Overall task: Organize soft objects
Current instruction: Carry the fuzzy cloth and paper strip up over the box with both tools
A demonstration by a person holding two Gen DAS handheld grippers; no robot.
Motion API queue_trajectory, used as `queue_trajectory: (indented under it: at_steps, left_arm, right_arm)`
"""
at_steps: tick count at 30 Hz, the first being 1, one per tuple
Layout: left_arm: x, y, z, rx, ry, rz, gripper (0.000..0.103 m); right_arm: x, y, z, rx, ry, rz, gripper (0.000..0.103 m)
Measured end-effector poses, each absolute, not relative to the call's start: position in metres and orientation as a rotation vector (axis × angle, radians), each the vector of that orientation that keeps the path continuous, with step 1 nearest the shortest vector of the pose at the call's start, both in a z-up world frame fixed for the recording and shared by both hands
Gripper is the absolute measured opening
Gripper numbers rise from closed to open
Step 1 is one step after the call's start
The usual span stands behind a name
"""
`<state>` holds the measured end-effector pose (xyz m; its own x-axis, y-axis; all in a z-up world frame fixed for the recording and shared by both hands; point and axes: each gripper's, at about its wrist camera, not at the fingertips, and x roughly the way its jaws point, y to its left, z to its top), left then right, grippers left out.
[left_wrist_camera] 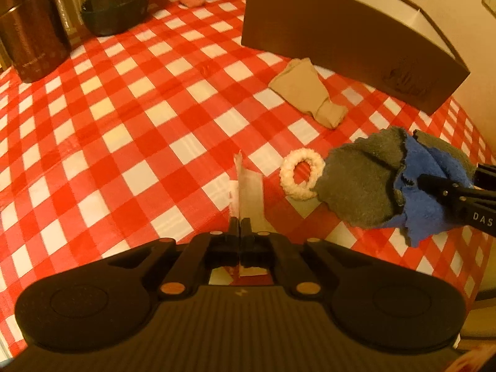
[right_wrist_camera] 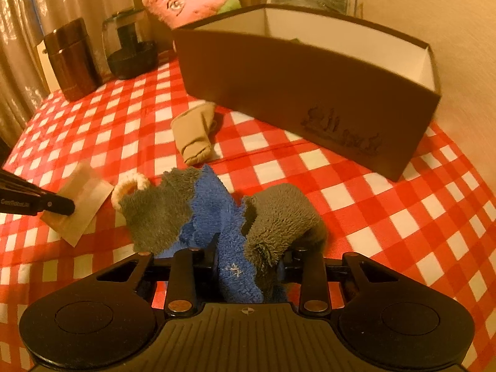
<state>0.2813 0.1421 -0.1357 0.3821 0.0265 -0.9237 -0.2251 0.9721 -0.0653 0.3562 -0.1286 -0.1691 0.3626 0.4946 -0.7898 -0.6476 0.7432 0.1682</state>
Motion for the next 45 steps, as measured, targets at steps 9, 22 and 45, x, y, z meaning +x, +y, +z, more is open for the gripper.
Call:
queue_trajectory:
  at_steps: [9,22,45]
  left_arm:
    - [0.275,0.14,-0.096,-0.18,1.092,0.175,0.0]
    - [0.296,0.118,-0.04,-0.145,0.954,0.124,0.0]
    - [0.44,0.069,0.017,-0.06,0.801,0.013,0.0]
  right_arm:
    - [0.362,-0.155,-0.13,-0.13,0.878,0.728,0.031]
    - [0.376,-0.182,-0.072,-0.099,0.761,0.701,0.031]
    - [0.478,-0.172,-0.026,-0.12,0.555,0.676,0.031]
